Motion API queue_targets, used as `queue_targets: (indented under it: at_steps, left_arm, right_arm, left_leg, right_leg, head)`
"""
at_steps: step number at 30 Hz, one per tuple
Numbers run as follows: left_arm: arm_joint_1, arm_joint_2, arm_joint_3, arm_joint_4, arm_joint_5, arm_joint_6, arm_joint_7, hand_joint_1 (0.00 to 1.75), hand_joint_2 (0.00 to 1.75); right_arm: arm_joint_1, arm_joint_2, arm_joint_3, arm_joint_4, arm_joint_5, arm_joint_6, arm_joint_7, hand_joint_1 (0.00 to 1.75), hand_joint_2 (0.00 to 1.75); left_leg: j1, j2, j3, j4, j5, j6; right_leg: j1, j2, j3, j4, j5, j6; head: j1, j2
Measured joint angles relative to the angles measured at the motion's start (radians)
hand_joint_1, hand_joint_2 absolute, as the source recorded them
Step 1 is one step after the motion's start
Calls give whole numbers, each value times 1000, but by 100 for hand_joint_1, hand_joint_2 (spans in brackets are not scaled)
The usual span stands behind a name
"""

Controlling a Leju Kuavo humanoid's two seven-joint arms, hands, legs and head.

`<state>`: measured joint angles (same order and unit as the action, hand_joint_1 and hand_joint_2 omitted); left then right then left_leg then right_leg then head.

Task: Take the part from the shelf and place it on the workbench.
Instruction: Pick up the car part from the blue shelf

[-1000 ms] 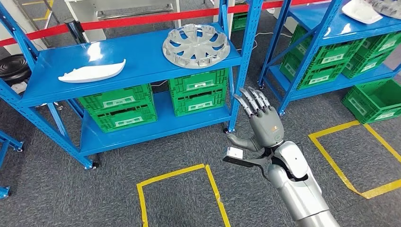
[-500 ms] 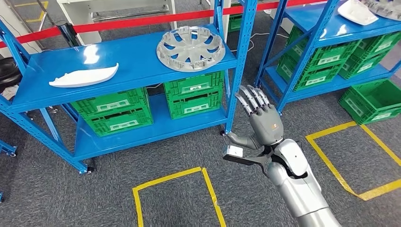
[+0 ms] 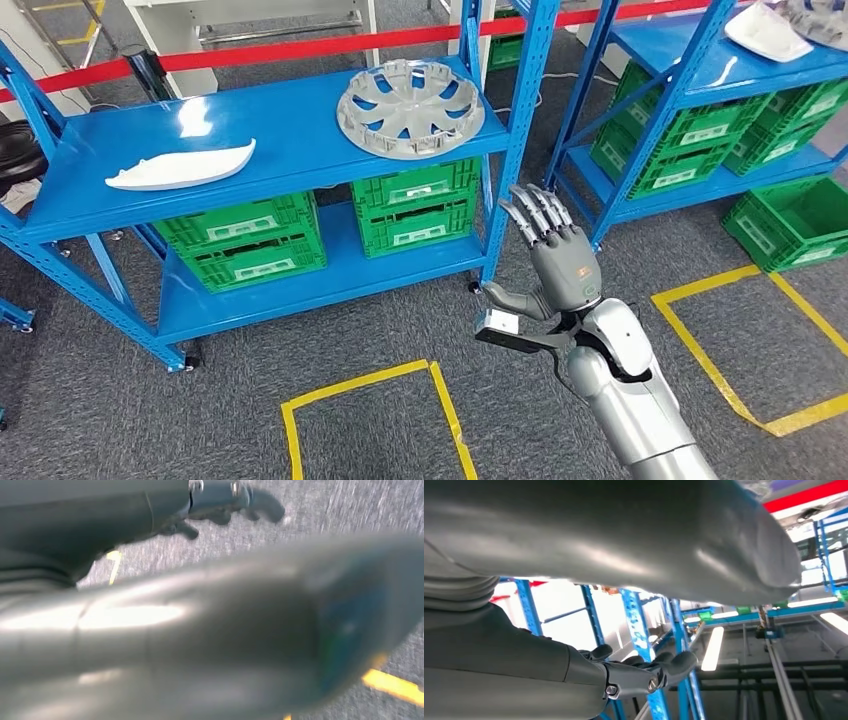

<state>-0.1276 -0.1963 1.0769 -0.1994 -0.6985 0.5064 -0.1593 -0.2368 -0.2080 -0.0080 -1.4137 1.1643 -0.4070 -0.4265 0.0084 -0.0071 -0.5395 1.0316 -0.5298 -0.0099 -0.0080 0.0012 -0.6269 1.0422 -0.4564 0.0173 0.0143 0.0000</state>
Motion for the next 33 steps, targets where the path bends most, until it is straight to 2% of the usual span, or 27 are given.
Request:
queue_targets:
  at_steps: [2, 4, 5, 7, 8, 9, 10, 11, 12, 13, 14, 15, 17, 18, 19, 20, 22, 23, 24, 25, 27, 28, 29, 30, 33]
  left_arm:
    - [-2, 0, 0, 0, -5, -5, 0, 0, 0]
    - [-6, 0, 0, 0, -9, -9, -1, 0, 0]
    - [-7, 1, 0, 0, -11, -11, -2, 0, 0]
    - [-6, 1, 0, 0, -14, -15, -3, 0, 0]
    - [-4, 1, 0, 0, -15, -16, -3, 0, 0]
    - [-1, 1, 0, 1, -16, -16, -2, 0, 0]
    - [3, 2, 0, 1, -17, -16, -1, 0, 0]
    - [5, 3, 0, 1, -17, -15, 0, 0, 0]
    - [7, 4, 0, 1, -18, -15, 0, 0, 0]
    - [7, 5, 0, 1, -19, -15, 0, 0, 0]
    - [7, 5, -1, 1, -20, -15, 0, 0, 0]
    - [8, 6, -1, 1, -21, -15, -1, 0, 0]
    - [11, 6, -2, 1, -23, -15, -1, 0, 0]
    - [14, 7, -2, 1, -25, -15, 0, 0, 0]
    - [15, 7, -2, 1, -26, -15, 0, 0, 0]
    - [15, 7, -2, 1, -27, -15, 0, 0, 0]
    - [15, 6, -3, 1, -29, -15, 0, 0, 0]
    - [16, 6, -3, 1, -29, -15, 1, 0, 0]
    - [17, 6, -3, 1, -30, -15, 1, 0, 0]
    - [18, 5, -3, 1, -30, -15, 1, 0, 0]
    - [18, 5, -3, 1, -31, -16, 1, 0, 0]
    - [17, 4, -3, 1, -31, -17, 1, 0, 0]
    - [17, 4, -3, 1, -32, -19, 0, 0, 0]
    - [16, 4, -3, 1, -33, -22, -1, 0, 0]
    - [14, 3, -4, 1, -35, -27, -6, 0, 0]
  right_arm:
    - [12, -1, -5, -8, 5, 0, 3, 0, 0]
    - [25, -2, -11, -22, -1, 0, 4, 0, 0]
    - [31, -2, -15, -28, -3, 0, 4, 0, 0]
    - [45, -2, -19, -35, -5, 0, 4, 0, 0]
    - [53, -2, -20, -37, -5, 0, 3, 0, 0]
    - [61, -2, -21, -39, -5, -1, 2, 0, 0]
    - [67, -1, -21, -41, -4, -1, 1, 0, 0]
    - [71, -1, -21, -43, -1, -1, 0, 0, 0]
    - [74, 0, -21, -46, 3, -1, 1, 0, 0]
    - [77, 0, -22, -49, 8, -1, 2, 0, 0]
    - [79, 0, -23, -52, 12, 1, 4, 0, 0]
    - [81, 1, -24, -58, 16, 2, 6, 0, 0]
    - [85, 3, -26, -71, 18, 6, 8, 0, 0]
    - [88, 3, -28, -79, 15, 8, 8, 0, 0]
    - [91, 3, -32, -86, 10, 10, 6, 0, 0]
    - [95, 3, -38, -91, 5, 13, 4, 0, 0]
    - [107, 4, -48, -95, -3, 17, 0, 0, 0]
    - [114, 4, -51, -96, -4, 19, -1, 0, 0]
    - [121, 4, -52, -97, -5, 19, -1, 0, 0]
    - [125, 4, -54, -98, -5, 19, -1, 0, 0]
    - [128, 4, -58, -102, -5, 19, -3, 0, 0]
    - [128, 4, -61, -103, -5, 19, -4, 0, 0]
    - [128, 4, -64, -105, -5, 20, -5, 0, 0]
    - [128, 4, -65, -106, -6, 20, -6, 0, 0]
    - [129, 4, -66, -109, -7, 21, -10, 0, 0]
  left_leg:
    - [2, 1, 5, -2, -6, -12]
    - [2, 2, -8, 40, -29, -22]
    - [3, 3, -34, 92, -52, -25]
    - [3, 3, -113, 224, -98, -28]
    - [3, 3, -146, 269, -102, -28]
    - [3, 3, -161, 278, -85, -27]
    - [3, 5, -158, 249, -49, -25]
    - [2, 14, -138, 187, -2, -21]
    - [-1, 32, -113, 121, 36, -16]
    - [-4, 48, -90, 66, 60, -10]
    - [-8, 61, -76, 33, 69, -4]
    - [-11, 65, -70, 21, 65, 2]
    - [-10, 50, -66, 15, 61, 14]
    - [-8, 42, -61, 11, 60, 20]
    - [-5, 36, -56, 7, 60, 25]
    - [-3, 30, -50, 4, 58, 31]
    - [-3, 19, -45, 3, 51, 37]
    - [-3, 13, -42, 3, 47, 38]
    - [-3, 8, -36, 3, 42, 37]
    - [-3, 4, -29, 3, 36, 36]
    - [-3, -3, -14, 3, 24, 30]
    - [-5, -6, -9, 5, 16, 26]
    - [-6, -8, -6, 5, 9, 20]
    - [-7, -9, -4, 4, 3, 15]
    - [-6, -8, 7, 0, -10, -3]
  right_leg:
    - [-2, 0, 7, -5, -5, -15]
    - [-5, -6, 21, -11, -10, -31]
    - [-6, -11, 27, -13, -14, -37]
    - [-5, -20, 38, -13, -25, -43]
    - [-4, -25, 46, -13, -32, -44]
    - [-3, -29, 54, -13, -39, -44]
    - [-3, -35, 64, -13, -46, -43]
    - [-3, -40, 75, -13, -54, -41]
    - [-2, -45, 84, -13, -62, -37]
    - [1, -49, 91, -12, -70, -32]
    - [3, -54, 96, -13, -76, -26]
    - [6, -61, 99, -14, -81, -20]
    - [7, -73, 109, -19, -89, -7]
    - [6, -69, 111, -12, -95, -1]
    - [4, -56, 103, 12, -109, 4]
    - [1, -39, 81, 58, -130, 9]
    - [-1, -12, -5, 197, -179, 15]
    - [-1, -9, -46, 252, -189, 16]
    - [-1, -8, -72, 274, -177, 16]
    - [-2, -8, -77, 253, -143, 15]
    - [-2, -8, -39, 124, -48, 9]
    - [-1, -8, -16, 60, -17, 4]
    - [2, -7, 0, 18, -3, -1]
    - [4, -7, 7, 0, -4, -8]
    - [5, -4, 19, -7, -14, -26]
  head:
    - [0, 0]
    - [-2, 0]
    - [-3, 0]
    - [-3, 0]
    - [-3, 0]
    - [-3, 0]
    - [-3, 0]
    - [-3, 0]
    - [-3, 0]
    - [-4, 0]
    - [-3, 0]
    - [-3, 0]
    - [-3, 0]
    - [-3, 0]
    - [-2, 0]
    - [0, 0]
    - [1, 0]
    - [1, 0]
    - [1, 0]
    - [1, 0]
    - [2, 0]
    - [1, 0]
    - [1, 0]
    - [1, 0]
    - [0, 0]
